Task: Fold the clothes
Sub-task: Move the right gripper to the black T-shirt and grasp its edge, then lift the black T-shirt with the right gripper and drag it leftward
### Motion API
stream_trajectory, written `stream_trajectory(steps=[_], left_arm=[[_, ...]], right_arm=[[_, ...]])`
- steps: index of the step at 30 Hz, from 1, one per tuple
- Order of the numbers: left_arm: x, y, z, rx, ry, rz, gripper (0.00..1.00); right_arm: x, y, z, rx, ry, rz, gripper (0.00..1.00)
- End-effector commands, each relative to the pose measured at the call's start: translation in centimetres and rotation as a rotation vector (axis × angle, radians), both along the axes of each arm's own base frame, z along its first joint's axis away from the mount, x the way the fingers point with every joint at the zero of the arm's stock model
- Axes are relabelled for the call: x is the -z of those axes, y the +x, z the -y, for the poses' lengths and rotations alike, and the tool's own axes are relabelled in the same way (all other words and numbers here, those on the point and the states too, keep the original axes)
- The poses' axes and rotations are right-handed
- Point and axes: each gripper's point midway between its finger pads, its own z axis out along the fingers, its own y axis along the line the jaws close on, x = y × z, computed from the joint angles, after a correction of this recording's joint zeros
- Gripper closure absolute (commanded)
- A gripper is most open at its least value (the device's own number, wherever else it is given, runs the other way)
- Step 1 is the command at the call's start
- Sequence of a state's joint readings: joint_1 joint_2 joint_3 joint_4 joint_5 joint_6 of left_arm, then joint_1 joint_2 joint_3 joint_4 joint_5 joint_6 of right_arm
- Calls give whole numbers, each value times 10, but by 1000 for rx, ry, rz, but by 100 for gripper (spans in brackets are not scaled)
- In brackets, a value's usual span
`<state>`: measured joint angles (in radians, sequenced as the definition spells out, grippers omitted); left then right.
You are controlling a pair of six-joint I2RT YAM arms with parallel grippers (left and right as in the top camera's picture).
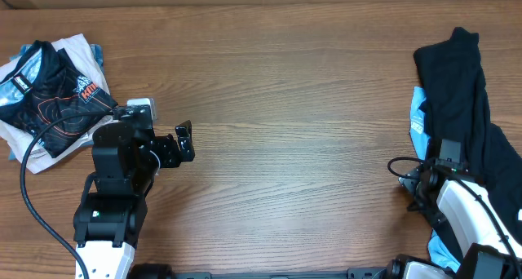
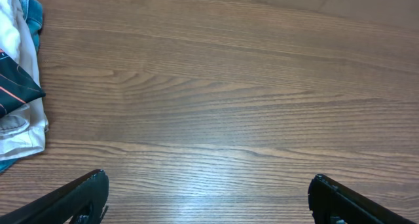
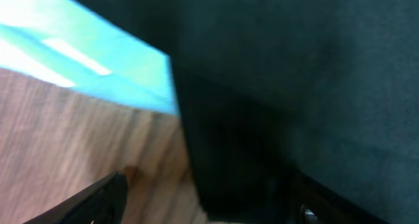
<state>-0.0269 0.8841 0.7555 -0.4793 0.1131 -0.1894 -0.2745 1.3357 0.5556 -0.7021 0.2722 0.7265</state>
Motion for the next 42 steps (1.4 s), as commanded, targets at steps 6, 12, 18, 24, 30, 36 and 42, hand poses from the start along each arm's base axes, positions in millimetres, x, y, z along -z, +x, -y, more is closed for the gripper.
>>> stream_trajectory(steps=[6, 12, 18, 24, 30, 36, 42], left_arm=[[-13, 3, 5, 12, -26, 28, 0], [-12, 2, 5, 13, -26, 23, 0], [-11, 1, 5, 11, -25, 18, 0], [-11, 2, 4, 5, -20, 18, 1], [-12, 4, 4, 5, -21, 25, 1], [-15, 6, 4, 5, -20, 40, 0], [-18, 8, 4, 5, -21, 55, 0]], right_arm=[[3, -9, 12, 32, -74, -19, 51], [2, -6, 12, 33, -76, -6, 96], [-20, 9, 17, 18, -83, 5, 96], [-99, 50, 28, -60, -125, 94, 96], [-219, 103, 35, -243, -213, 301, 96], [-309, 145, -19, -687, -143, 560, 96], [-342, 154, -91, -990, -63, 682, 96]])
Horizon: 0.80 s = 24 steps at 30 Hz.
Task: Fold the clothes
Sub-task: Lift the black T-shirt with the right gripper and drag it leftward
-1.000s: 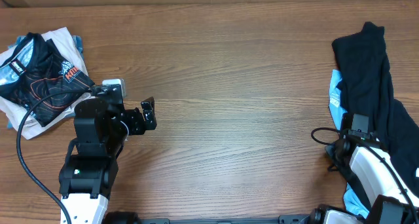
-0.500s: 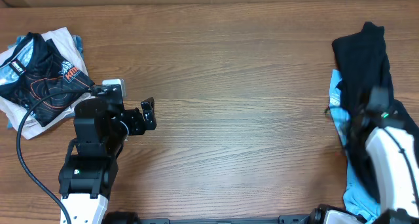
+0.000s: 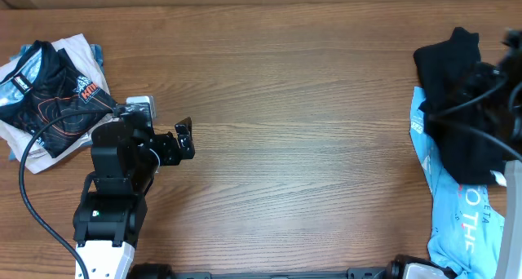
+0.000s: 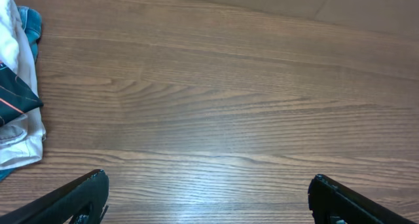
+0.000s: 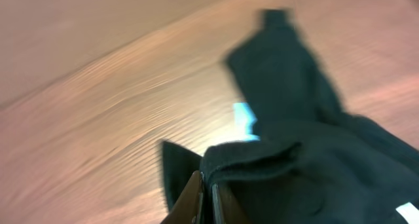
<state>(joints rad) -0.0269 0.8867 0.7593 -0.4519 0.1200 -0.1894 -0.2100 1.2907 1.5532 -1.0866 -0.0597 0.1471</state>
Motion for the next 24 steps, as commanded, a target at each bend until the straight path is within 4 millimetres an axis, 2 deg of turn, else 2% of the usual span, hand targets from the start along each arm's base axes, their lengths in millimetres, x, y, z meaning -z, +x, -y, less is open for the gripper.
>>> stream_trajectory(steps=[1, 6, 10, 14, 21, 24], left_arm=[[-12, 4, 3, 0, -17, 28, 0], [-12, 4, 3, 0, -17, 29, 0], [-12, 4, 2, -1, -16, 30, 0], [-12, 4, 3, 0, -17, 29, 0], [-12, 4, 3, 0, -17, 29, 0], [-12, 4, 3, 0, -17, 29, 0]], right_arm=[[-31, 5, -69, -327, 16, 101, 96], [-44, 5, -159, -593, 20, 177, 96], [-39, 4, -222, -758, 30, 188, 96], [-8, 9, -272, -871, 42, 123, 96], [57, 33, -332, -962, 50, 18, 96], [70, 48, -354, -988, 53, 49, 96]])
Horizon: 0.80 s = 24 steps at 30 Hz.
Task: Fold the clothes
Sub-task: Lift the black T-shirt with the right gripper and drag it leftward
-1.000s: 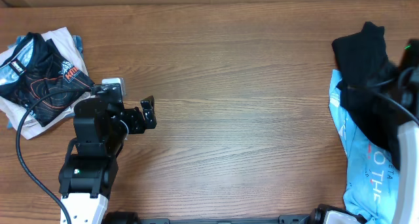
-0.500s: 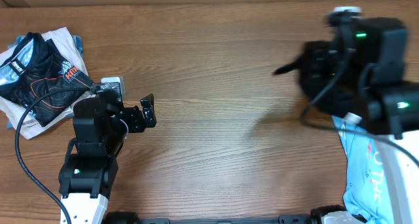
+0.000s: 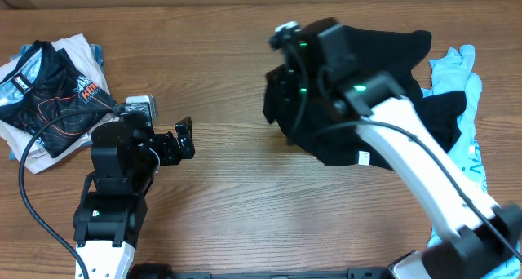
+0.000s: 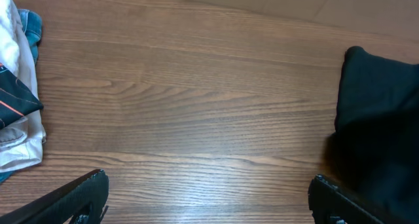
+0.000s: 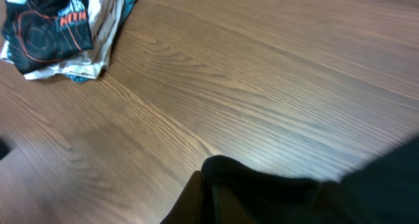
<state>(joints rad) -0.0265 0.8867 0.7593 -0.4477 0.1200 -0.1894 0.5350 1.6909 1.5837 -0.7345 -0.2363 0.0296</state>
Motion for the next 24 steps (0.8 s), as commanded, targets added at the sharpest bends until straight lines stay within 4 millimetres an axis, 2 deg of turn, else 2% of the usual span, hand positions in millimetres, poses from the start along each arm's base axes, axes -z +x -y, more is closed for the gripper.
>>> stream_trajectory(steps=[1, 3, 7, 8, 9, 10, 12, 14, 17, 20, 21, 24], left_arm=[[-11, 3, 3, 0, -17, 25, 0], [-11, 3, 3, 0, -17, 25, 0], [-11, 3, 3, 0, -17, 25, 0], [-11, 3, 3, 0, -17, 25, 0], [-11, 3, 3, 0, -17, 25, 0], [-11, 3, 3, 1, -18, 25, 0], [-11, 3, 3, -1, -22, 24, 0], [-11, 3, 5, 5, -33, 23, 0], [-12, 2, 13, 43, -57, 21, 0], [-21, 8, 14, 44, -68, 62, 0], [-25, 12, 17, 53, -93, 82, 0], [-29, 21, 28, 110, -123, 106, 3]], right_arm=[[-8, 11, -27, -44, 48, 65, 96], [-13, 21, -46, -71, 96, 121, 96], [-42, 36, -74, -93, 241, 229, 95], [-49, 39, -76, -92, 260, 255, 73], [-54, 41, -76, -87, 270, 278, 39], [-57, 46, -73, -67, 267, 295, 18], [-54, 56, -60, -15, 241, 300, 0], [-45, 64, -41, 49, 207, 260, 0], [-26, 73, 1, 178, 157, 155, 0], [-8, 78, 56, 363, 101, 38, 0], [0, 77, 86, 463, 59, -8, 0], [10, 70, 138, 611, -12, -78, 0]])
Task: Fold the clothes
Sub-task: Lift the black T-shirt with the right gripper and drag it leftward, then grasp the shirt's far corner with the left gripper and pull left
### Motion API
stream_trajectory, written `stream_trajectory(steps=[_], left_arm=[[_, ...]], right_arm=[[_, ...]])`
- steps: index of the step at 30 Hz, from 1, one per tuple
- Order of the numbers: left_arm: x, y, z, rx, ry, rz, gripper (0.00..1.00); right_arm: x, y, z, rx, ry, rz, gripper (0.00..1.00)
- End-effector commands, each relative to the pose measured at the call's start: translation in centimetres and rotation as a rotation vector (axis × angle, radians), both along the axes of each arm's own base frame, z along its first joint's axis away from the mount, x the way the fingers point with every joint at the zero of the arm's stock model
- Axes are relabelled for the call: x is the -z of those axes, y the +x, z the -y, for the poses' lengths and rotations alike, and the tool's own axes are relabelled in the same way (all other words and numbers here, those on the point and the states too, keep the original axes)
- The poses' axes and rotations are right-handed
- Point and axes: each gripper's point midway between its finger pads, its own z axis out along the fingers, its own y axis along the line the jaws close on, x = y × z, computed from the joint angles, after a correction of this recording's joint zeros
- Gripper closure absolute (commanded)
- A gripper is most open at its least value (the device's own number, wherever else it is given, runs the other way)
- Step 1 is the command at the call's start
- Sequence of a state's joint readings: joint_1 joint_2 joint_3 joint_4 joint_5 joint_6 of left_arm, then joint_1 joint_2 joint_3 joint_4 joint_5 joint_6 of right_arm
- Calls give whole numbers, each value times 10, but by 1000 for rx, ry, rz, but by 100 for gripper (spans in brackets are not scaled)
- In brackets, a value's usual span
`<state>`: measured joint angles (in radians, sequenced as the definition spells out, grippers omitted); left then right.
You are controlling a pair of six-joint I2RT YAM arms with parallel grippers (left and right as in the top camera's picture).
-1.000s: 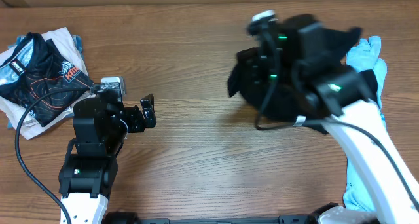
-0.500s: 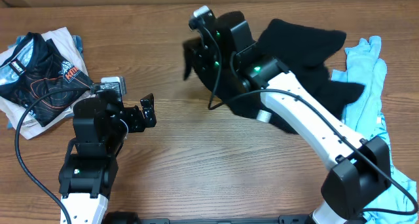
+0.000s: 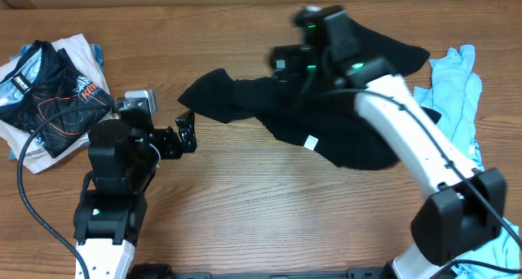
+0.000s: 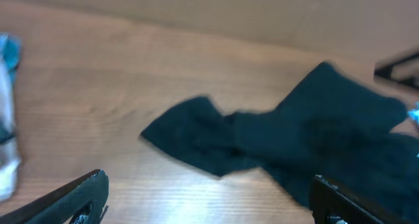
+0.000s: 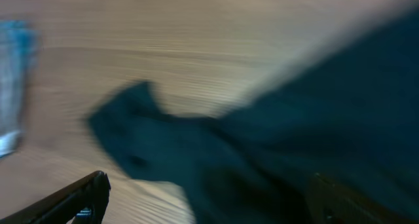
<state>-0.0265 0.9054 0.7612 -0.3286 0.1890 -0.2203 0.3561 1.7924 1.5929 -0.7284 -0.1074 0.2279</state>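
A black garment [image 3: 342, 108] lies loosely spread across the middle of the table, one end reaching left to about [image 3: 196, 91]. It also fills the blurred right wrist view [image 5: 275, 132] and shows in the left wrist view [image 4: 314, 139]. My right gripper [image 3: 285, 60] hovers over the garment's far side, open [image 5: 209, 204], with nothing between its fingers. My left gripper [image 3: 186, 132] stands open [image 4: 209, 204] just in front of the garment's left end, apart from it.
A pile of folded clothes [image 3: 49, 91], topped by a black printed shirt, sits at the far left. A light blue garment [image 3: 453, 83] lies crumpled at the right edge, with more of it at the bottom right corner [image 3: 497, 263].
My right gripper was shut on the black garment, holding it bunched over the table's middle. Now it is open and the garment lies spread out, its end further left. The left gripper's view has shifted slightly.
My right gripper was low at the heap of black and blue clothes on the right. Then it was shut on the black garment at the far right, then held it over the middle. Now the garment lies released there. The left gripper stayed open.
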Motion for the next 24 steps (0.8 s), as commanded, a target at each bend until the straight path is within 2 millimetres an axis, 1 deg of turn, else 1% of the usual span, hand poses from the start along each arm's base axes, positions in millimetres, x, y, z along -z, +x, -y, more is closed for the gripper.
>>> stream_trajectory(steps=[1, 3, 4, 6, 8, 11, 13, 16, 20, 24], left_arm=[[-5, 9, 19, 83, -65, 5, 7], [9, 16, 25, 110, -83, -39, 11], [19, 19, 28, 110, -94, -74, 12], [43, 25, 37, 123, -106, -148, 13], [68, 29, 50, 149, -108, -220, 13], [104, 35, 71, 171, -136, -320, 12], [123, 39, 81, 164, -164, -371, 12], [154, 46, 91, 118, -230, -451, 15], [186, 55, 99, 26, -339, -535, 14], [213, 61, 102, -52, -422, -592, 14]], right_arm=[[-33, 0, 67, 230, -27, 23, 0], [-30, -8, 93, 279, -45, -24, 0], [-28, -14, 107, 305, -57, -54, 0], [-21, -24, 127, 345, -74, -110, 0], [-14, -33, 142, 375, -88, -163, 0], [-8, -44, 157, 409, -101, -216, 0], [-6, -46, 163, 422, -103, -232, 0], [-5, -50, 165, 425, -106, -246, 0], [-4, -52, 165, 425, -109, -256, 0], [-3, -52, 165, 424, -110, -258, 0]])
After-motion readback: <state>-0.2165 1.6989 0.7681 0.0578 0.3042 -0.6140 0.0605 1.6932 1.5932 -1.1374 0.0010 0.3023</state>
